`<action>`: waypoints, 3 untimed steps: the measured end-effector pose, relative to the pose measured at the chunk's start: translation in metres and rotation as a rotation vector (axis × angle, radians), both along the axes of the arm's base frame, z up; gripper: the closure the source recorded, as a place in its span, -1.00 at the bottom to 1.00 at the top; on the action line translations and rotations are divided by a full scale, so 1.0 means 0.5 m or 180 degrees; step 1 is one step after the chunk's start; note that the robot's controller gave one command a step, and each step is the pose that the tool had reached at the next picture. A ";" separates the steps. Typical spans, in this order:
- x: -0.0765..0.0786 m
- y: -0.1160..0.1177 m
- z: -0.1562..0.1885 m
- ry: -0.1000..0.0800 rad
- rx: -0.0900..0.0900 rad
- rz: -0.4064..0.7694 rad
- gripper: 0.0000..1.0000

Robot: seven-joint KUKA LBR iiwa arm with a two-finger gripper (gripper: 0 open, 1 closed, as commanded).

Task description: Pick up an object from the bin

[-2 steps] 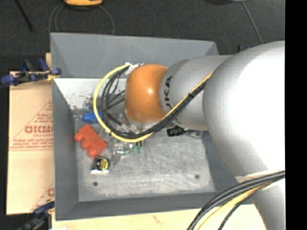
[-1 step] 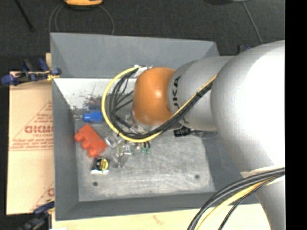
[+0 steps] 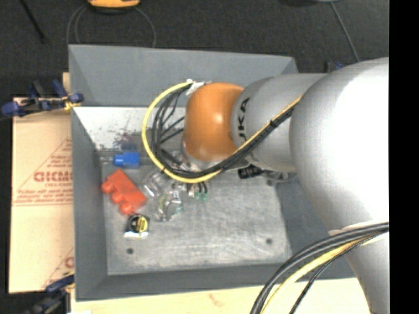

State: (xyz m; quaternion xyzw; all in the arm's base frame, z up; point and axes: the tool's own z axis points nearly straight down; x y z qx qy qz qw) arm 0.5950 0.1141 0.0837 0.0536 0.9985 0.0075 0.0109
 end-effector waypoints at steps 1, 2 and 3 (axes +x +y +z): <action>0.016 0.005 0.002 0.0038 -0.0032 0.0098 -1.00; 0.028 0.011 -0.003 0.0041 -0.0032 0.0047 -1.00; 0.029 0.007 -0.003 0.0044 -0.0014 0.0013 -1.00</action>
Offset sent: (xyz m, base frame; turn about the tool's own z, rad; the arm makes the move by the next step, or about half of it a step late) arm 0.0037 0.0011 -0.0072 -0.0329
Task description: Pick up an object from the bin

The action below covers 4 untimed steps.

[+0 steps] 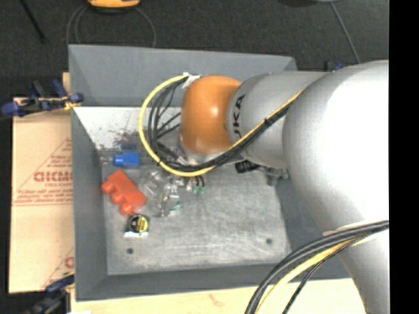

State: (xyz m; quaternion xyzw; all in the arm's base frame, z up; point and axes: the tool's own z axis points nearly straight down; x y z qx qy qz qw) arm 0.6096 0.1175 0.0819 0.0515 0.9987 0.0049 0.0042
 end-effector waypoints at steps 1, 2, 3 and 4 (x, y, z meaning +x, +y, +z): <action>-0.036 -0.041 0.005 -0.0111 0.0020 0.0160 -1.00; -0.033 -0.052 0.004 -0.0122 -0.0005 0.0140 1.00; -0.020 -0.025 0.133 0.0002 -0.0027 0.0225 1.00; -0.019 -0.014 0.355 0.0008 -0.0029 0.0262 1.00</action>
Offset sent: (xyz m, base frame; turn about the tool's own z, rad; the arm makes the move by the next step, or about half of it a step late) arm -0.0296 -0.0281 -0.0119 -0.0457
